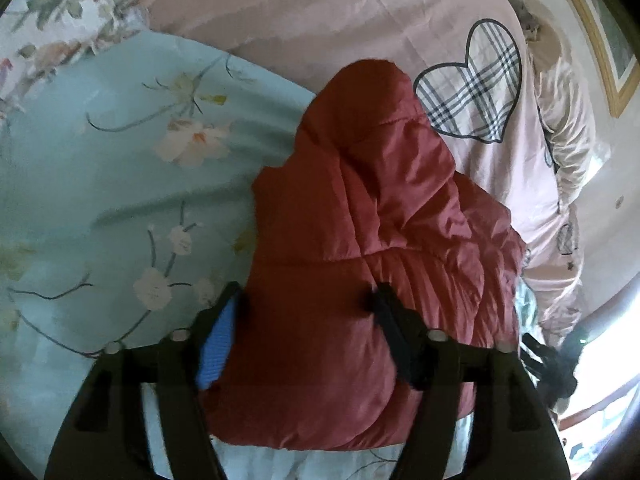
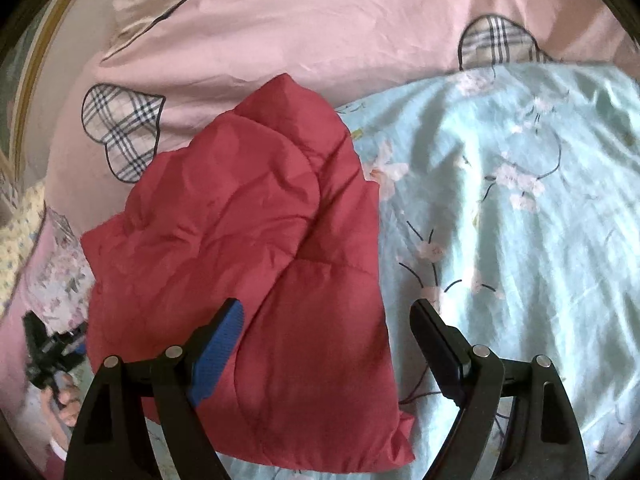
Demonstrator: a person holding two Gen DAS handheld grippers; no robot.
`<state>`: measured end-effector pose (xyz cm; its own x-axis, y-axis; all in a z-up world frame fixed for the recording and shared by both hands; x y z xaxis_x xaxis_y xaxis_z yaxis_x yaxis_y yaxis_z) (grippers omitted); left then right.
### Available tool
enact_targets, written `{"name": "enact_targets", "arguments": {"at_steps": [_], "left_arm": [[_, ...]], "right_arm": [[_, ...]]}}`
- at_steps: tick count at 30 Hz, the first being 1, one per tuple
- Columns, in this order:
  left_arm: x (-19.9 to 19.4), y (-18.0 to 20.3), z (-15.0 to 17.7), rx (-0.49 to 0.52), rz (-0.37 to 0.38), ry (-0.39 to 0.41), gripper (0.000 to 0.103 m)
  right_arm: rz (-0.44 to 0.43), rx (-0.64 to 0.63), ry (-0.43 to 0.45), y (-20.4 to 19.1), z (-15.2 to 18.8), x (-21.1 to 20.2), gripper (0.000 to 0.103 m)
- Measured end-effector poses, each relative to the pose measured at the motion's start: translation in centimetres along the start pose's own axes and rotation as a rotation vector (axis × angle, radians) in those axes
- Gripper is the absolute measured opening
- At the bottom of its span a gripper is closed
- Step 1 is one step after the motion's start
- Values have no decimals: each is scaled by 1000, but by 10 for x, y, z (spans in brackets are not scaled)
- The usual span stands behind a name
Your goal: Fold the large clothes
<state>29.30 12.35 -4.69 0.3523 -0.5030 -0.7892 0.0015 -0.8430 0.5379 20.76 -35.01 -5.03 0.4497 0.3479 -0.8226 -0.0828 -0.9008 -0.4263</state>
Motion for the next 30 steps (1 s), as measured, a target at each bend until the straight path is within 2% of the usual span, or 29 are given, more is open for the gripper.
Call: {"name": "enact_targets", "arguments": {"at_steps": [3, 5, 8, 13, 17, 18, 19, 20, 22, 25, 30], "left_arm": [[10, -4, -5, -14, 35, -22, 75], [20, -9, -10, -39, 97, -56, 83], [35, -16, -14, -82, 179, -101, 84], [50, -12, -19, -88, 215, -124, 86], [57, -7, -21, -93, 224, -136, 87], [58, -7, -21, -92, 222, -135, 85], [57, -5, -21, -81, 223, -130, 74], [55, -2, -19, -65, 222, -126, 69], [49, 2, -17, -43, 205, -114, 55], [36, 11, -11, -10, 189, -97, 46], [8, 29, 1, 43, 209, -80, 42]], "right_arm": [[-56, 40, -21, 9, -8, 10, 87], [-89, 45, -37, 12, -12, 18, 88], [-127, 59, -70, 15, -18, 33, 91], [-250, 89, -122, 18, -22, 54, 94], [-285, 87, -134, 10, -23, 64, 91], [-284, 85, -136, 8, -22, 65, 86], [-285, 87, -138, 7, -22, 66, 81], [-288, 88, -138, 7, -22, 65, 78], [-291, 84, -138, 6, -20, 60, 65], [-288, 84, -134, 0, -17, 50, 50], [-263, 72, -131, -11, -1, 23, 43]]}}
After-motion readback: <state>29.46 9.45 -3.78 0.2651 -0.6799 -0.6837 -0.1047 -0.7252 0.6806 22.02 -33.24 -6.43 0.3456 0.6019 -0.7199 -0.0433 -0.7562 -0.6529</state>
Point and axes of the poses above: each gripper's, at about its wrist camera, not at the fingertips, and x roughly the way its jaws point, y to its right, z to its underside, the point moved 2 cm from there along x, roughly the way its jaws point, and after that the axes turned 15 degrees about -y, right-handed, at the moved point
